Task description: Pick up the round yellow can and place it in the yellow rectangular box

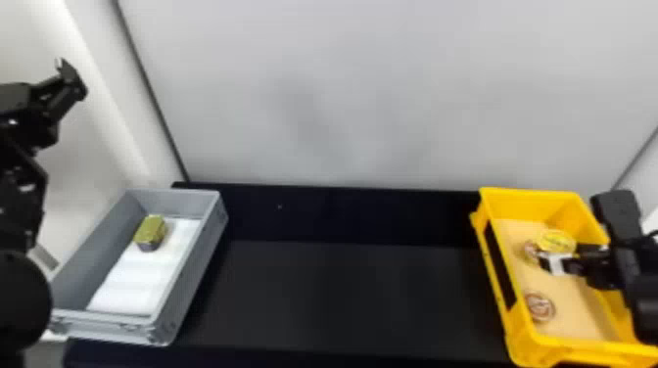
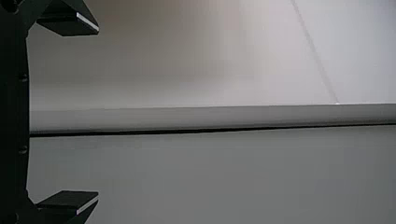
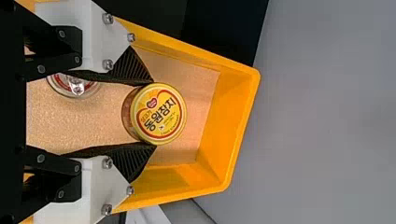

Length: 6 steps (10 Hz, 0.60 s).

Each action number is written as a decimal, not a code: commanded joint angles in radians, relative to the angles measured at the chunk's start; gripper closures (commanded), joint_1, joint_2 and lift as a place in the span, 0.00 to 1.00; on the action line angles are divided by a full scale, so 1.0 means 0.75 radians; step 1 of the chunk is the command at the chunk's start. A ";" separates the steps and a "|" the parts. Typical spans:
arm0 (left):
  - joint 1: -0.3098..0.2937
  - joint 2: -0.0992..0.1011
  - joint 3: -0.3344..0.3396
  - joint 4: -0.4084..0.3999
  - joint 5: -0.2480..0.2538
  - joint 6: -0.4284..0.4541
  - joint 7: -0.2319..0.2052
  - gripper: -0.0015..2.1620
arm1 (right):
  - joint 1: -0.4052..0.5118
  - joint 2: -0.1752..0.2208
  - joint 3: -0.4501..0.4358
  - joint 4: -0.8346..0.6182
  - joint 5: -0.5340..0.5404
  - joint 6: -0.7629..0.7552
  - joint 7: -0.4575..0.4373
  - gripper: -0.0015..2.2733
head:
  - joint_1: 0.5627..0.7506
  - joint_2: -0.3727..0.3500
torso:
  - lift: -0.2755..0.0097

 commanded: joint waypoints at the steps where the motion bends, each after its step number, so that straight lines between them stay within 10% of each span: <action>1: 0.001 0.000 0.000 0.000 -0.002 0.001 -0.003 0.02 | 0.026 -0.002 -0.007 0.016 -0.004 0.006 -0.008 0.27 | 0.70 0.59 | 0.96; 6: -0.010 0.012 -0.014 0.002 -0.002 0.011 -0.007 0.02 | -0.075 -0.014 -0.013 0.343 -0.166 -0.211 -0.047 0.27 | 0.70 0.59 | 0.96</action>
